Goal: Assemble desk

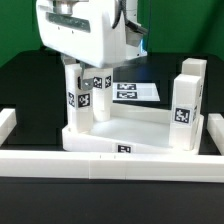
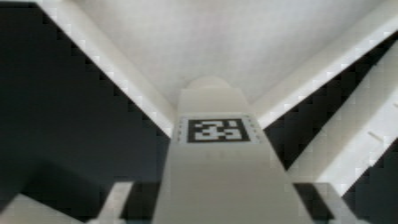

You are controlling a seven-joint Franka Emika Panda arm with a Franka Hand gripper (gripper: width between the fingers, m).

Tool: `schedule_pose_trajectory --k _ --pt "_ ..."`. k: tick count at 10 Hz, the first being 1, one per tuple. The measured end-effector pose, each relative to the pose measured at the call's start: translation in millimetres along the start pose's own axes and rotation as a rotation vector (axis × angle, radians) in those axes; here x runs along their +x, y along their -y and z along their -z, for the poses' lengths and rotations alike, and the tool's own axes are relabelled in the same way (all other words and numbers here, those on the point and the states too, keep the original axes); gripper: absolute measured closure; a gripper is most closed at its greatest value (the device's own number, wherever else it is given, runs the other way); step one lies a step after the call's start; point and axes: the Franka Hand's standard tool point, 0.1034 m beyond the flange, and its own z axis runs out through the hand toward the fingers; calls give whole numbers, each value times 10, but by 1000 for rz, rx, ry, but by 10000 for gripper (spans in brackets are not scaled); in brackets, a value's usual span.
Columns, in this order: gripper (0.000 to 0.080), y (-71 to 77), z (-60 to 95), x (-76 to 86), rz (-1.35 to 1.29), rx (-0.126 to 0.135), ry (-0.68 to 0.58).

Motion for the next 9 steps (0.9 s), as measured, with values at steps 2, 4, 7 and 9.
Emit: schedule_pose_trajectory --k 2,4,7,9 --pt "511 7 -12 -1 -225 4 -1" --pt "511 24 -10 -11 -329 6 0" --pt "511 26 -10 -12 -490 7 1" --pt "509 29 -10 11 -703 40 20"
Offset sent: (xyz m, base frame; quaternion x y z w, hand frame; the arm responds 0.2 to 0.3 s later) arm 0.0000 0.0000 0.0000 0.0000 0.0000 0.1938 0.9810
